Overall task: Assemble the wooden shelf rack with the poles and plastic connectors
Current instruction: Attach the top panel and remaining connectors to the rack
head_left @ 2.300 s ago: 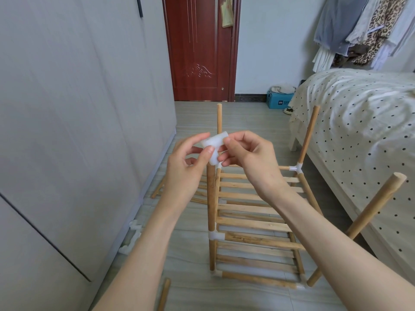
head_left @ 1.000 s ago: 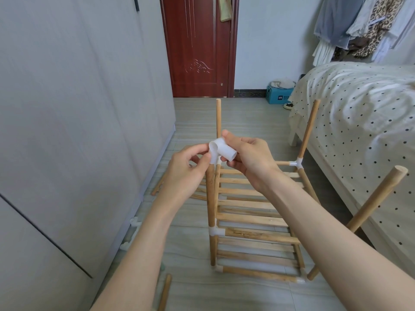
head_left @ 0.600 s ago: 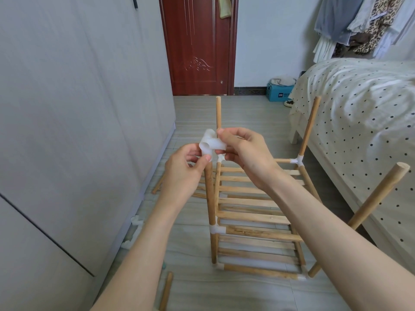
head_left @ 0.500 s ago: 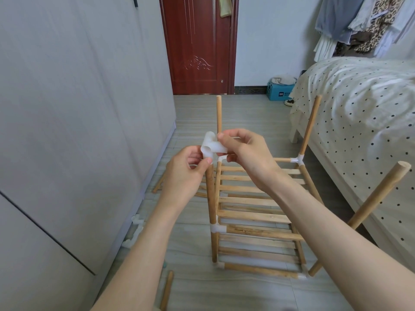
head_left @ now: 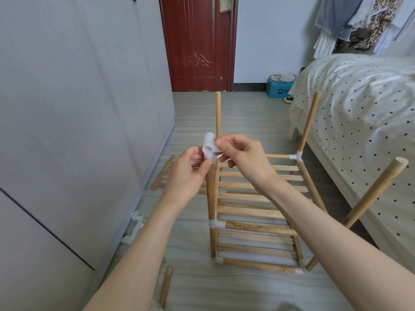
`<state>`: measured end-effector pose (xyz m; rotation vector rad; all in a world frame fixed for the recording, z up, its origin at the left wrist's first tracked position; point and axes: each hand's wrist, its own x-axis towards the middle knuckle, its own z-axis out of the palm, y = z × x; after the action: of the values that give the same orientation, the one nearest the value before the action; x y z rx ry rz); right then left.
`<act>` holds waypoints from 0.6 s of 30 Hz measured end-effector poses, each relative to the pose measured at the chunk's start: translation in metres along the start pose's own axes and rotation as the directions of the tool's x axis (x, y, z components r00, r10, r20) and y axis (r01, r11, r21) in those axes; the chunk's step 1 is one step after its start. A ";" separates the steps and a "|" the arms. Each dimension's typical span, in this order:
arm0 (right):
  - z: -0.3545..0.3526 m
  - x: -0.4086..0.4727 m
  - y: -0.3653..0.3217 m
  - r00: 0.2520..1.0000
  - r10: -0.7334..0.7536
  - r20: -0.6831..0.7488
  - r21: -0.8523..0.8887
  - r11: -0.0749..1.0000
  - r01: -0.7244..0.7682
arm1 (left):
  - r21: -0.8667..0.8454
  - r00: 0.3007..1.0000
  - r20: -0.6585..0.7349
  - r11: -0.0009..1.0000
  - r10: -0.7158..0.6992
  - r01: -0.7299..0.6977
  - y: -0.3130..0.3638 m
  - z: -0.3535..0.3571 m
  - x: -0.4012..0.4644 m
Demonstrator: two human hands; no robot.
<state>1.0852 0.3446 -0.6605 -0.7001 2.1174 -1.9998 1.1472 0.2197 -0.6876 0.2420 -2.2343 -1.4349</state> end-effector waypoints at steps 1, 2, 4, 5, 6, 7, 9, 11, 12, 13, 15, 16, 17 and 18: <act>0.000 0.000 0.001 1.000 0.000 0.000 0.004 1.000 0.000 | 0.008 1.000 0.002 1.000 0.001 -0.001 -0.001 0.000 0.000; 0.000 -0.001 0.002 1.000 -0.002 -0.003 0.007 1.000 0.002 | 0.022 1.000 0.009 1.000 0.002 -0.002 -0.004 -0.001 0.000; -0.001 -0.004 0.006 1.000 -0.009 -0.006 -0.002 1.000 0.009 | 0.096 0.998 0.055 0.995 -0.006 0.001 -0.009 -0.001 -0.001; -0.002 -0.007 0.009 1.000 -0.013 -0.002 -0.030 0.999 0.013 | 0.141 0.994 0.104 0.990 -0.027 0.012 -0.011 -0.002 -0.001; -0.003 -0.010 0.013 1.000 -0.013 0.003 -0.076 0.997 0.013 | 0.184 0.984 0.170 0.982 -0.063 0.031 -0.014 -0.002 -0.002; -0.005 -0.015 0.017 1.000 -0.007 0.000 -0.134 0.991 0.007 | 0.238 0.963 0.244 0.970 -0.114 0.055 -0.019 -0.004 -0.002; -0.009 -0.024 0.031 0.998 0.012 -0.055 -0.235 0.972 -0.024 | 0.365 0.901 0.370 0.927 -0.226 0.083 -0.030 -0.014 -0.005; -0.010 -0.035 0.045 0.991 0.029 -0.130 -0.292 0.954 -0.066 | 0.427 0.846 0.435 0.898 -0.309 0.109 -0.043 -0.030 -0.008; -0.007 -0.041 0.051 0.991 0.038 -0.131 -0.334 0.939 -0.080 | 0.443 0.833 0.441 0.888 -0.333 0.121 -0.049 -0.038 -0.008; -0.001 -0.046 0.056 0.994 0.054 -0.095 -0.400 0.912 -0.088 | 0.457 0.831 0.432 0.879 -0.351 0.134 -0.054 -0.046 -0.009; 0.020 -0.055 0.064 0.994 0.102 0.039 -0.539 0.840 -0.065 | 0.457 0.841 0.392 0.873 -0.372 0.173 -0.063 -0.056 -0.014; 0.032 -0.059 0.068 0.989 0.114 0.094 -0.585 0.810 -0.038 | 0.431 0.840 0.384 0.879 -0.383 0.203 -0.067 -0.059 -0.018; 0.044 -0.063 0.071 0.986 0.116 0.121 -0.614 0.789 -0.018 | 0.399 0.832 0.389 0.886 -0.396 0.235 -0.071 -0.061 -0.024; 0.052 -0.064 0.074 0.986 0.114 0.124 -0.634 0.773 -0.010 | 0.377 0.816 0.406 0.889 -0.412 0.261 -0.075 -0.063 -0.030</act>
<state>1.1459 0.3256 -0.7514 -0.8190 2.6724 -1.1093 1.1955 0.1477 -0.7421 0.4539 -2.9532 -1.4302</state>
